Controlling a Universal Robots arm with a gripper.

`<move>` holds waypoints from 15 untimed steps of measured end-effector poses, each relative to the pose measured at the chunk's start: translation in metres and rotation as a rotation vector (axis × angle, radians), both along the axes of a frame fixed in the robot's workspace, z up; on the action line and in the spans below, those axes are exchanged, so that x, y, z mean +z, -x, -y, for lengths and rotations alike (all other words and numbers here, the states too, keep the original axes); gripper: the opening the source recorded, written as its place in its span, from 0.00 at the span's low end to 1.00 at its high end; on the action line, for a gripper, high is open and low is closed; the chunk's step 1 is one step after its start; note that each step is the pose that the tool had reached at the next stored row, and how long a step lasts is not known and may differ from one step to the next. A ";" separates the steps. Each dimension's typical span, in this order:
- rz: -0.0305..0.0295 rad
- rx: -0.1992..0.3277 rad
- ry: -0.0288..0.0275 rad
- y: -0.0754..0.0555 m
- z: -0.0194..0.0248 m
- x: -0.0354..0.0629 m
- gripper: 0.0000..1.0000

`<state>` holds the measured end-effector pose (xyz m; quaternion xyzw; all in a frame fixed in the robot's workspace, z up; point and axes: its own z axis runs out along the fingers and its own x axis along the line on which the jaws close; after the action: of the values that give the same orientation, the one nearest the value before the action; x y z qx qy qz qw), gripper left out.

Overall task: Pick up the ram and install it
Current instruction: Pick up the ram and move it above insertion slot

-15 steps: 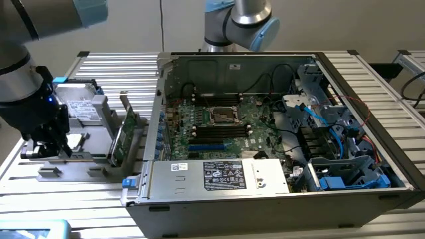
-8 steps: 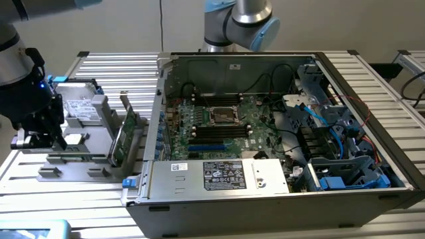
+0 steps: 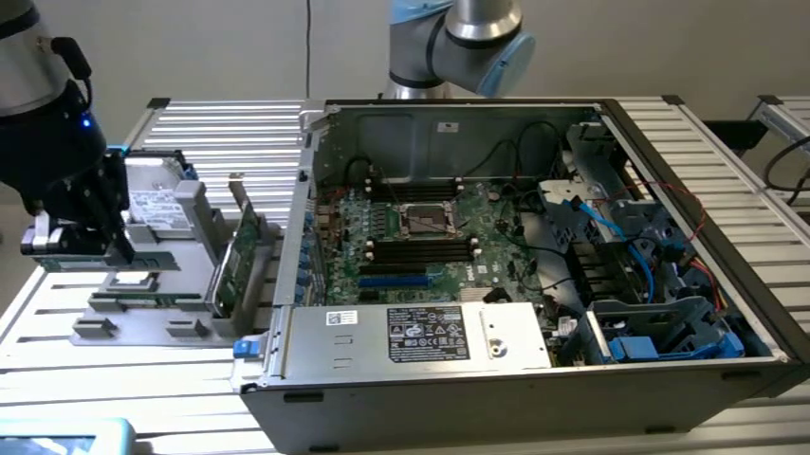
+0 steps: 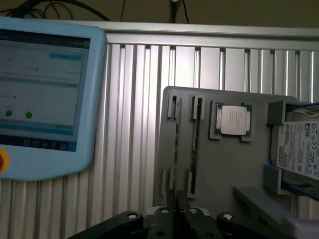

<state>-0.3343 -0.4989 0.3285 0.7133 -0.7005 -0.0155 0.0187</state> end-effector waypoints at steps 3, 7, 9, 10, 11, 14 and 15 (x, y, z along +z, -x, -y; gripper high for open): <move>0.0000 0.000 -0.0010 -0.012 0.0011 0.0132 0.13; 0.0000 0.000 -0.0035 -0.029 0.0027 0.0315 0.13; -0.0003 0.000 -0.0045 -0.037 0.0030 0.0409 0.13; -0.0004 0.000 -0.0049 -0.042 0.0032 0.0453 0.13; -0.0007 0.000 -0.0052 -0.046 0.0033 0.0496 0.13; -0.0010 0.000 -0.0064 -0.059 0.0033 0.0586 0.13; -0.0012 0.000 -0.0068 -0.063 0.0033 0.0611 0.13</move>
<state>-0.2713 -0.5021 0.3897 0.7134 -0.7003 -0.0183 0.0167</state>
